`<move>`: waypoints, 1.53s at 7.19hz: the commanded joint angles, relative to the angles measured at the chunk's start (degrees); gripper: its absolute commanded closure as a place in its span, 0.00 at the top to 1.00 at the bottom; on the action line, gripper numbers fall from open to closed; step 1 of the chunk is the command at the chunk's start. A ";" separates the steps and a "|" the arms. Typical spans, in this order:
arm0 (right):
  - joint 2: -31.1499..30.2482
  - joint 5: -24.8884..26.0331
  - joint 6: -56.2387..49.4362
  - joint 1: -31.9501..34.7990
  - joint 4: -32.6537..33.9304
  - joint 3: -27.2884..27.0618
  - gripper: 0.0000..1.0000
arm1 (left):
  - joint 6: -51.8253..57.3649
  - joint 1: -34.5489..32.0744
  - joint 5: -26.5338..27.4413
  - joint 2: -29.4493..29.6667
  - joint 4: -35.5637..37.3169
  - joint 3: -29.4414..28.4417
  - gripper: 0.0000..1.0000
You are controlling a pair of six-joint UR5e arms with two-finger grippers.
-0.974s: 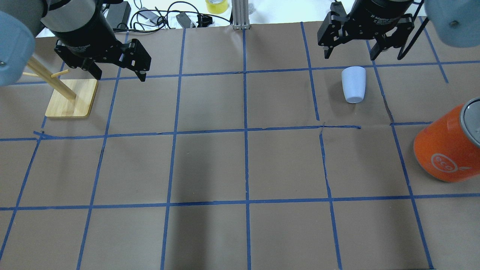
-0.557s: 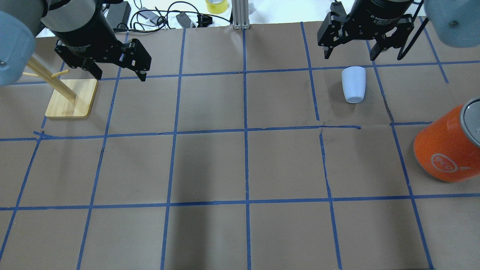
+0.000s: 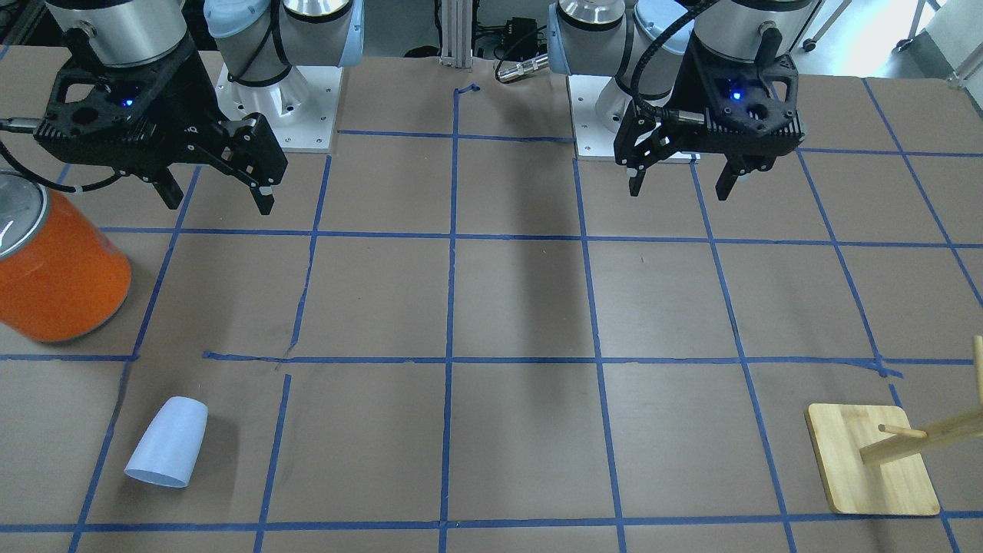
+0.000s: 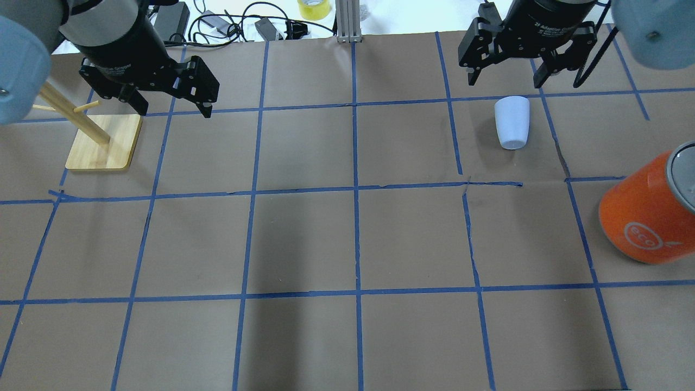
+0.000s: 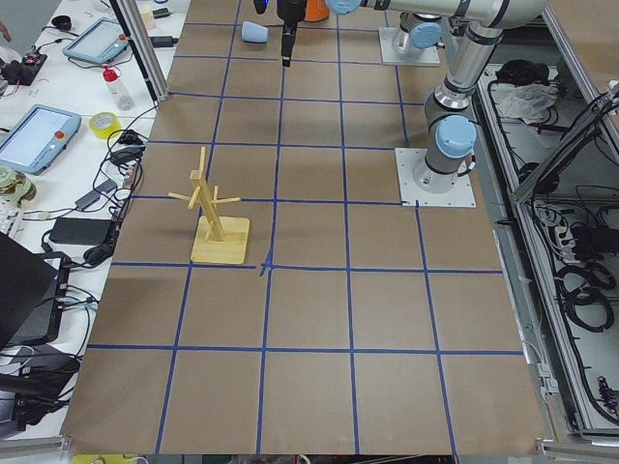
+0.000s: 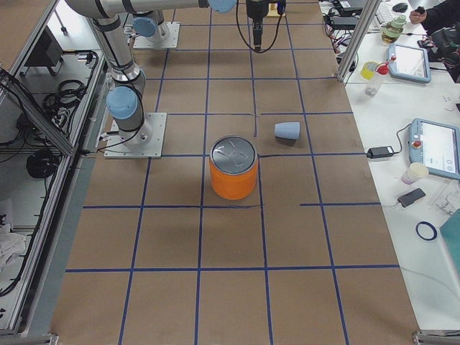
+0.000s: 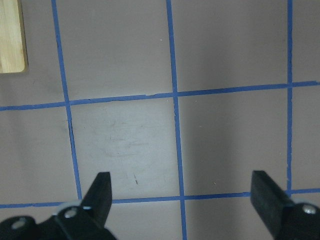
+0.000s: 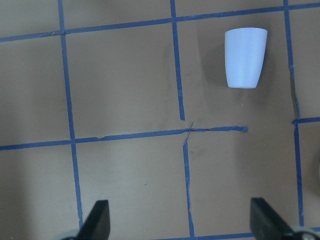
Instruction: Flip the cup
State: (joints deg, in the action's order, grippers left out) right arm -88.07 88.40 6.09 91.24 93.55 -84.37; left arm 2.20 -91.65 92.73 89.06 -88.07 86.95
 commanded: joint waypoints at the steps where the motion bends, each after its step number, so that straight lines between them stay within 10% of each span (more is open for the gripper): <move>1: 4.71 0.27 0.06 -0.70 1.54 2.61 1.00 | 0.00 -0.02 0.00 -0.03 0.00 -0.03 1.00; 5: 19.04 -0.16 -4.05 -7.73 10.40 6.59 1.00 | 0.00 -0.02 0.08 0.06 0.00 0.06 1.00; 8: 26.70 -0.07 -13.29 -12.04 35.46 -5.05 1.00 | 0.00 -0.02 0.08 -0.03 0.00 0.06 1.00; 11: 32.00 2.54 -13.12 -12.22 40.40 -6.42 1.00 | -0.09 -0.10 0.00 -0.03 0.00 0.06 1.00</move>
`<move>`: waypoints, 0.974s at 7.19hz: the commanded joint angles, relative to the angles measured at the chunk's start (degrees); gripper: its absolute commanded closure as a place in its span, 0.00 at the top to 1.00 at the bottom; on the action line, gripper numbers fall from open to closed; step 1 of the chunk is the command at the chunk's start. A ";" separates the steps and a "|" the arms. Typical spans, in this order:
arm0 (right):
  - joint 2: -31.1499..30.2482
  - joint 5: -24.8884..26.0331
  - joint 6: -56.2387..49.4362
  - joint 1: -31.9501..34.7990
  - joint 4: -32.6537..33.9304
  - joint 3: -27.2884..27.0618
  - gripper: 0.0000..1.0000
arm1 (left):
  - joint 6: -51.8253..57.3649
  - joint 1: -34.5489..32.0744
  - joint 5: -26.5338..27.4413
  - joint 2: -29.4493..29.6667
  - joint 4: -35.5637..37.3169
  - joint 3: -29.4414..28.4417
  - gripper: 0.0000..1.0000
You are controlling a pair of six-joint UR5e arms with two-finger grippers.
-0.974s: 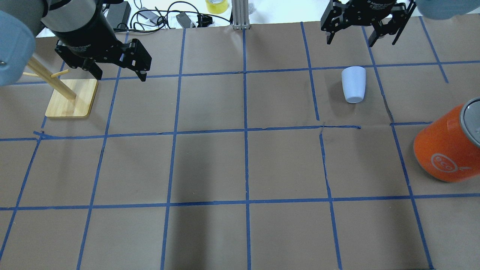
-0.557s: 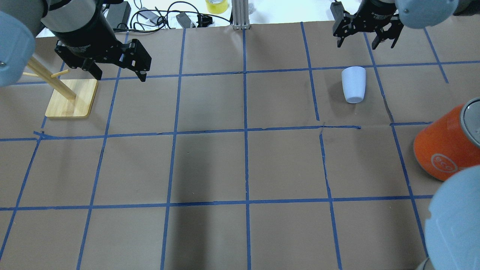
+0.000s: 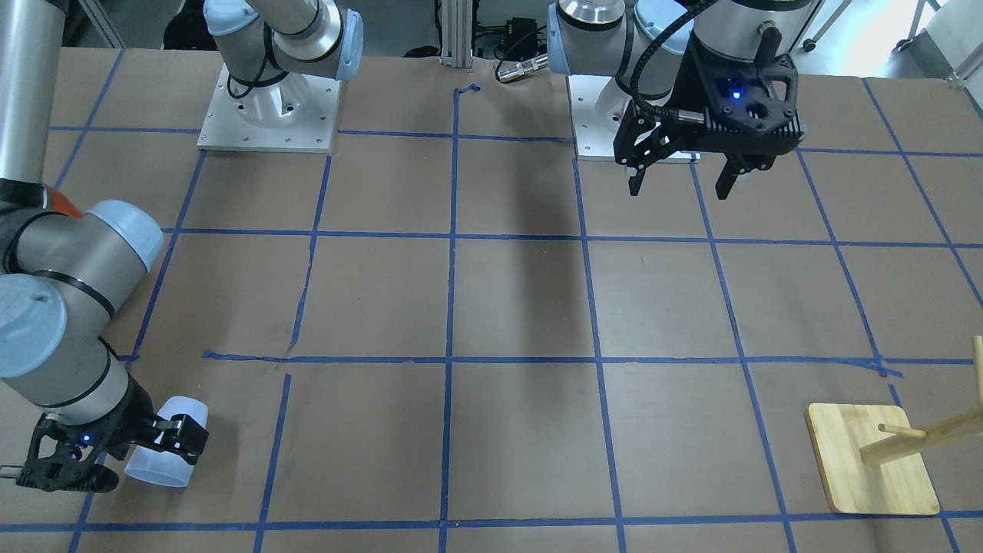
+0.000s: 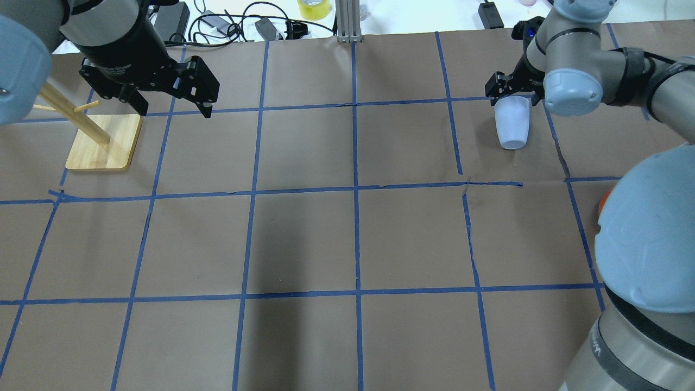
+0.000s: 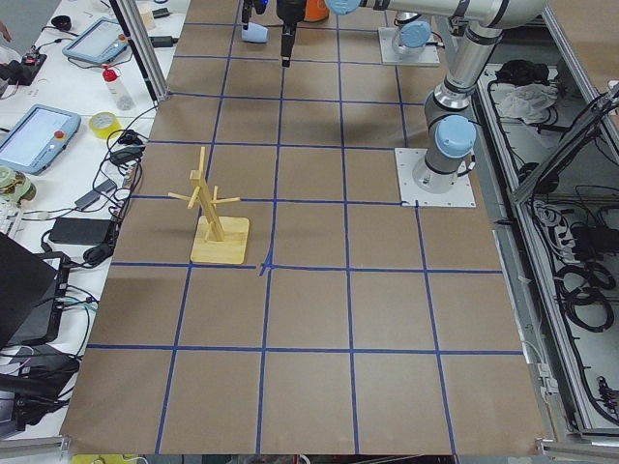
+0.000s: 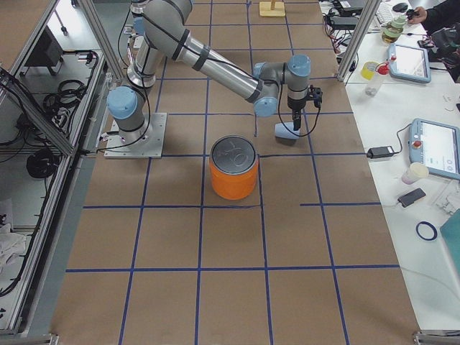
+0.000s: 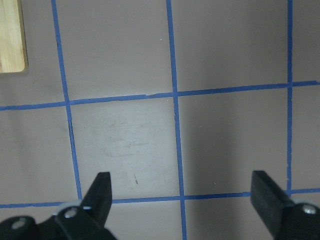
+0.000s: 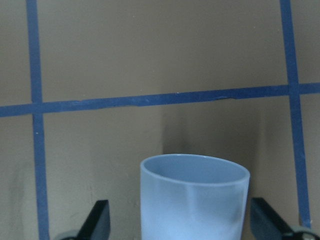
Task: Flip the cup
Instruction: 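Lower the right gripper onto the upright white cup and grasp it, then lift the cup with the right gripper and carry it toward the table center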
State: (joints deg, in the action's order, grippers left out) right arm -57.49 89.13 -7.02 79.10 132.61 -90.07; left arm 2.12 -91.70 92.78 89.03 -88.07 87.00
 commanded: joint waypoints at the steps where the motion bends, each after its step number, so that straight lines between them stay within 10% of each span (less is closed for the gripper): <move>1: 2.55 2.36 -0.01 -0.09 1.33 -0.73 1.00 | -0.01 0.02 -0.05 0.00 0.00 0.01 1.00; 3: 2.91 2.28 0.51 -0.09 1.24 -0.81 0.96 | -0.01 0.03 0.04 0.00 0.00 0.01 1.00; 4: 2.83 1.93 0.69 -0.09 1.24 -0.47 0.66 | -0.01 0.03 -0.05 0.00 0.00 0.01 1.00; 7: -0.93 -3.22 -4.11 0.17 0.64 -0.28 0.64 | 0.07 0.03 0.04 0.00 0.00 0.01 1.00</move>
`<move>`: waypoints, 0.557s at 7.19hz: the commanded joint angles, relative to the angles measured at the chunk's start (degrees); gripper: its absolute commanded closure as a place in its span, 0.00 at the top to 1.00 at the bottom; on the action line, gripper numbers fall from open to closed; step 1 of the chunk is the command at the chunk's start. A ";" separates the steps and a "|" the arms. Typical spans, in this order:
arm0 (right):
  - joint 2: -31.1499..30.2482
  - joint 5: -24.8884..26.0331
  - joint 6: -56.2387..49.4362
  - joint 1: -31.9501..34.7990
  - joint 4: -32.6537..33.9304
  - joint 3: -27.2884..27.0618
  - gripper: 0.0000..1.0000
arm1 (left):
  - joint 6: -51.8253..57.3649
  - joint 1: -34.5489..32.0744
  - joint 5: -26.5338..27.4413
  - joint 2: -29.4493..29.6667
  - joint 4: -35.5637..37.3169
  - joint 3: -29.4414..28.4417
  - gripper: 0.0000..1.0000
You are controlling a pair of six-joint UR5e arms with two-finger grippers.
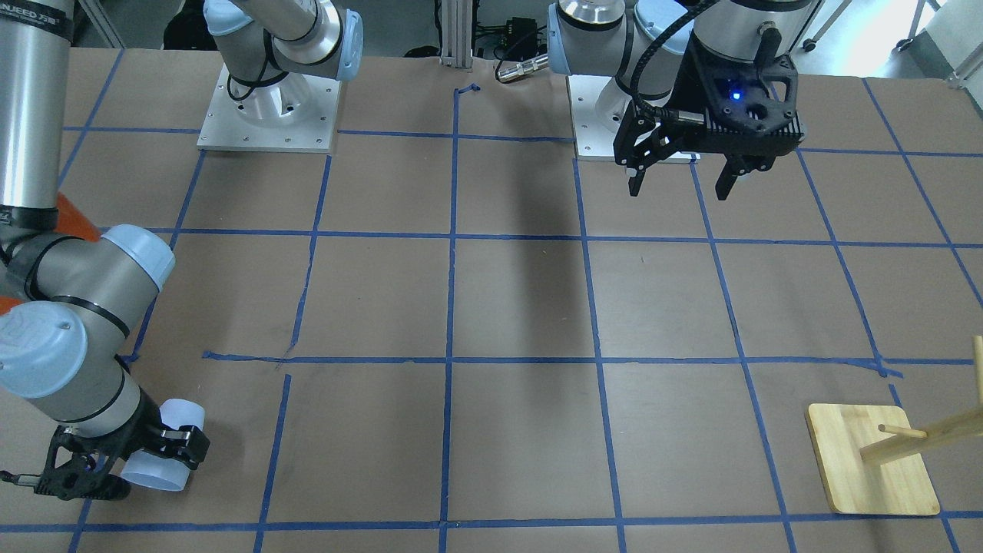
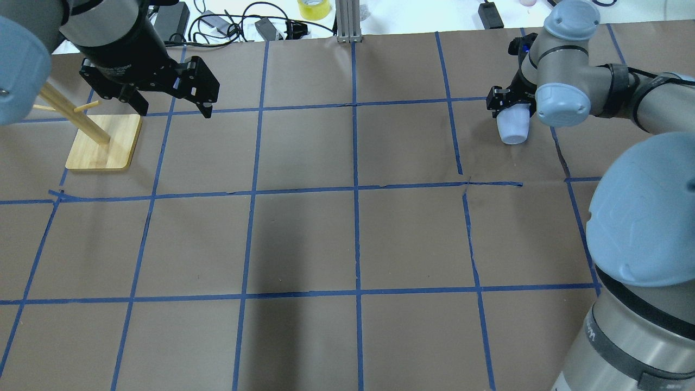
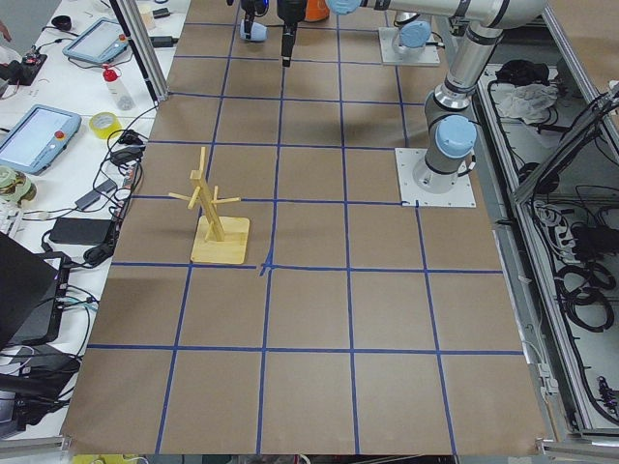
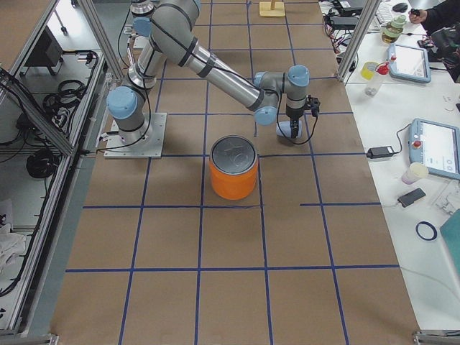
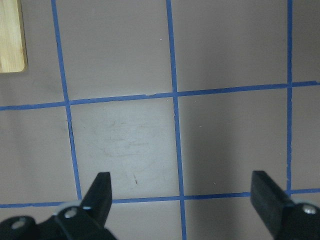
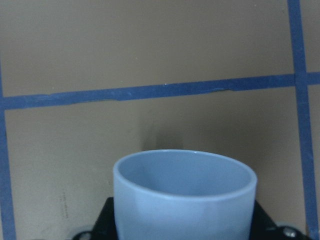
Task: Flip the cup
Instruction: 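Lift the cup with the right gripper and carry it toward the table center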
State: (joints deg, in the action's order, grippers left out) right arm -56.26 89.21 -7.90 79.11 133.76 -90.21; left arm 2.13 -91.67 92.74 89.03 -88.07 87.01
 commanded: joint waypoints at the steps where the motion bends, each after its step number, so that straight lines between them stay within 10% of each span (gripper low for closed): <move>1: -3.58 -7.00 -15.09 1.21 -0.43 -0.58 0.64 | 0.07 0.00 0.07 0.00 0.00 0.00 1.00; 4: -4.12 -17.46 -52.46 7.71 8.00 -0.76 0.74 | 0.24 0.09 0.07 -0.09 0.00 0.00 1.00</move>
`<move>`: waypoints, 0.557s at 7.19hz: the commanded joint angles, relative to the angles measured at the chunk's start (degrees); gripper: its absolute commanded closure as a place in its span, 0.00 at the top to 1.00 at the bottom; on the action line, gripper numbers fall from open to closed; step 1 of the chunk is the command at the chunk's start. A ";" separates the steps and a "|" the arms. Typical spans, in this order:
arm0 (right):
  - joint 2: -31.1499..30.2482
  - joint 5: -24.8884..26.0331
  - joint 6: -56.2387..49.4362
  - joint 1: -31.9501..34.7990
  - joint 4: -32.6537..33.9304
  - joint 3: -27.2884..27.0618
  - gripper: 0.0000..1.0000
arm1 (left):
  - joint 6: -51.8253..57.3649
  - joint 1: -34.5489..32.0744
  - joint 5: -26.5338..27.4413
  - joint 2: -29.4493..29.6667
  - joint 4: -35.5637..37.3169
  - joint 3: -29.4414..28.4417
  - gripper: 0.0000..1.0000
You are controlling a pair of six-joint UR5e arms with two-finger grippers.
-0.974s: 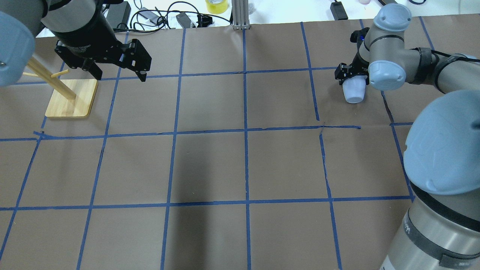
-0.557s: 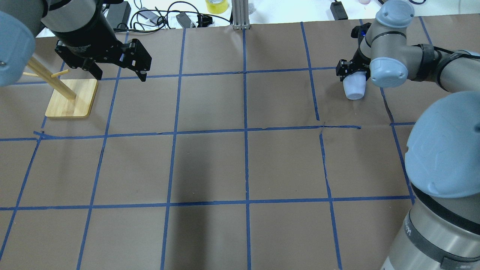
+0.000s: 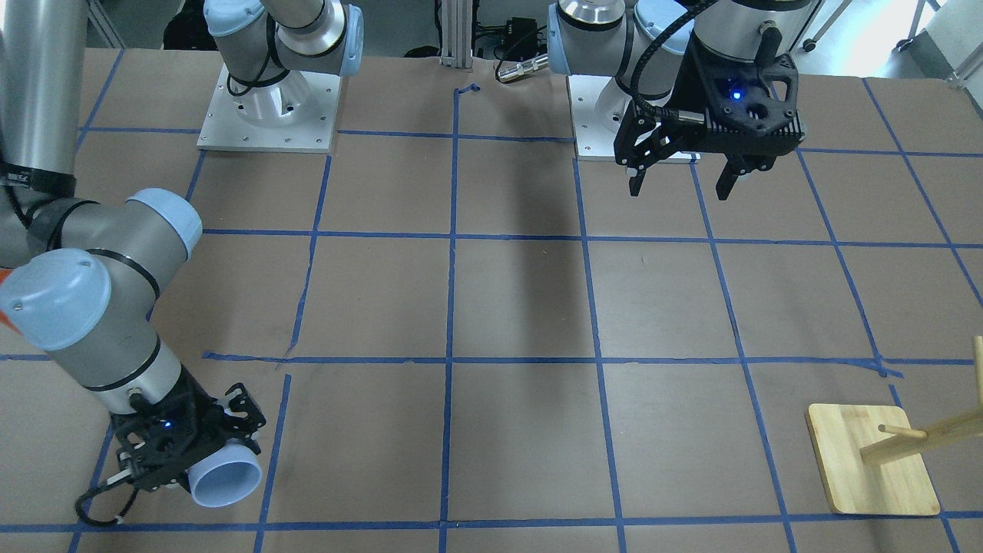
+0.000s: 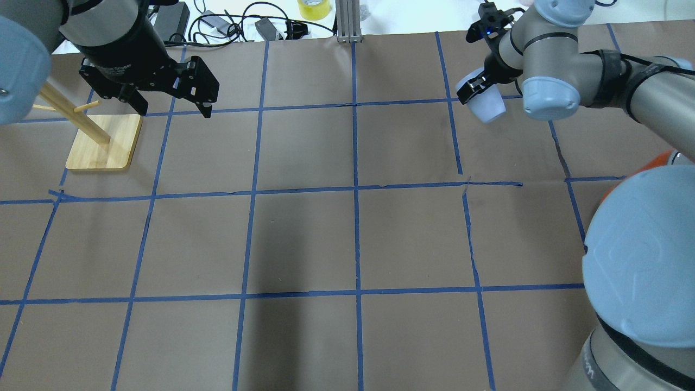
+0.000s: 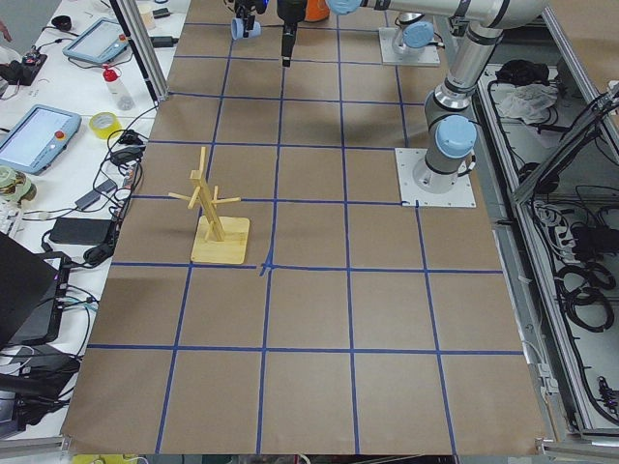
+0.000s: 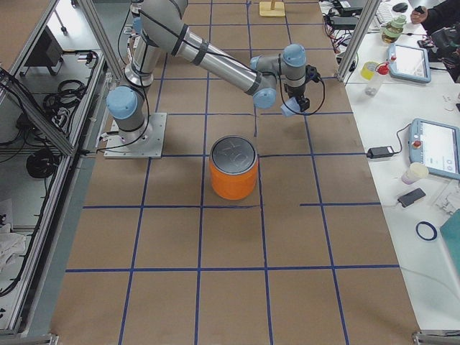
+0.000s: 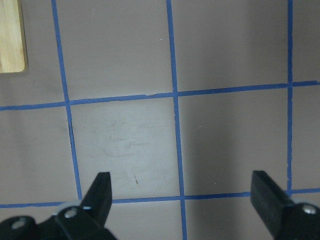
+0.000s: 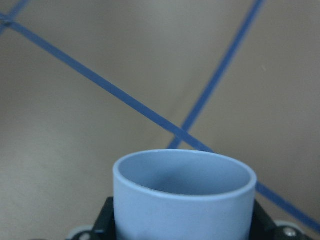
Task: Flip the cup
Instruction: 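Lift the cup with the right gripper and carry it toward the table center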
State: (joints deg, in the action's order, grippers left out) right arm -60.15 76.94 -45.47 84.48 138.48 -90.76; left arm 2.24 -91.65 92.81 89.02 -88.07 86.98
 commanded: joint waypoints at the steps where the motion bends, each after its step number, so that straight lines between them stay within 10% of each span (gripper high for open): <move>1: -0.23 -5.48 -23.61 3.40 2.85 -0.29 0.73 | 0.14 0.07 0.00 -0.25 0.00 0.03 1.00; 4: 0.12 -0.57 -32.98 17.43 1.96 0.23 0.73 | 0.66 0.15 0.00 -0.34 -0.09 0.03 1.00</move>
State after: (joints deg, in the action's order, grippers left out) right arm -60.24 74.67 -74.89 96.30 140.63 -90.89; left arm 2.60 -91.53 92.81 88.71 -88.12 87.01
